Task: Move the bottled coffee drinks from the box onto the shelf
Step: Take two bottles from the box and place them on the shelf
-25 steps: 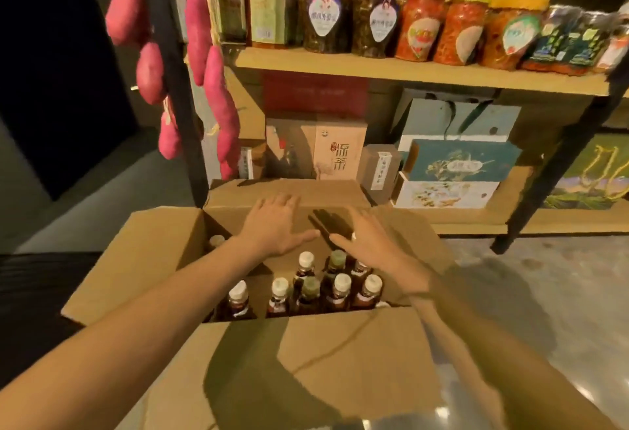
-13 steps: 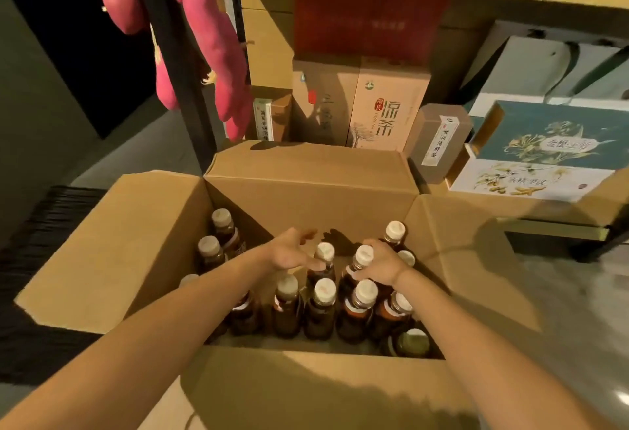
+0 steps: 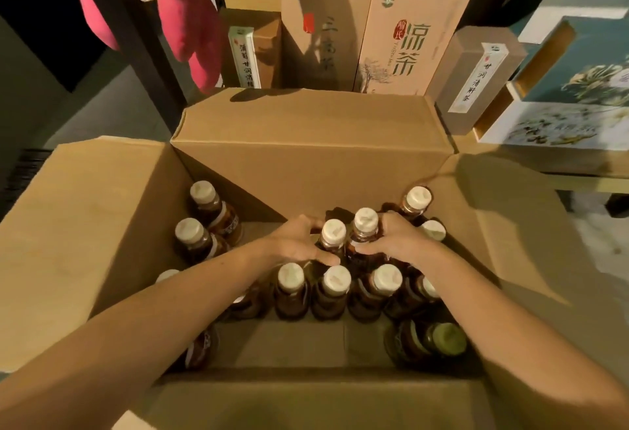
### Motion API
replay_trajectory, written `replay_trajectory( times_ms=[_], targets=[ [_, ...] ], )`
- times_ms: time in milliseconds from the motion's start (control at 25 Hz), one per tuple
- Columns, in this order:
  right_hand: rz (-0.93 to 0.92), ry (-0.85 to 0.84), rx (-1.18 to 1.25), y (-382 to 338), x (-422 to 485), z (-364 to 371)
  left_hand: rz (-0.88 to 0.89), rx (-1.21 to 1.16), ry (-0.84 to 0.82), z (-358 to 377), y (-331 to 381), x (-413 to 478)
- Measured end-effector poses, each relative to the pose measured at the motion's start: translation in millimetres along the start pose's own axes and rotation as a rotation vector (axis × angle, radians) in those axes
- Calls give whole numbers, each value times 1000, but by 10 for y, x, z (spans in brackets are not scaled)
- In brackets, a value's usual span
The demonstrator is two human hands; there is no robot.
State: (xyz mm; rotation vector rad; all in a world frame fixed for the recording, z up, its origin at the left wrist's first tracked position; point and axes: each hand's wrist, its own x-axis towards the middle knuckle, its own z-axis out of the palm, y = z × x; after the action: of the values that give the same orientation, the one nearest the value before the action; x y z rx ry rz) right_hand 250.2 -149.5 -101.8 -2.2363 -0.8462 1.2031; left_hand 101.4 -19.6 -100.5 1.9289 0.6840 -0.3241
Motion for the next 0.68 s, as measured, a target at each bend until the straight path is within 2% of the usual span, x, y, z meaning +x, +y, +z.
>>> replay_trajectory(
  times_ms=[160, 400, 560, 680],
  targets=[
    [35, 1, 5, -20, 24, 20, 89, -22, -33, 33, -29, 57],
    [28, 18, 157, -56, -56, 21, 128, -145, -21, 3, 13, 11],
    [-57, 28, 262, -194, -132, -75, 116, -255, 23, -190, 73, -158],
    [-161, 63, 334, -448, -288, -164, 173, -342, 101, -418, 257, -459]
  ],
)
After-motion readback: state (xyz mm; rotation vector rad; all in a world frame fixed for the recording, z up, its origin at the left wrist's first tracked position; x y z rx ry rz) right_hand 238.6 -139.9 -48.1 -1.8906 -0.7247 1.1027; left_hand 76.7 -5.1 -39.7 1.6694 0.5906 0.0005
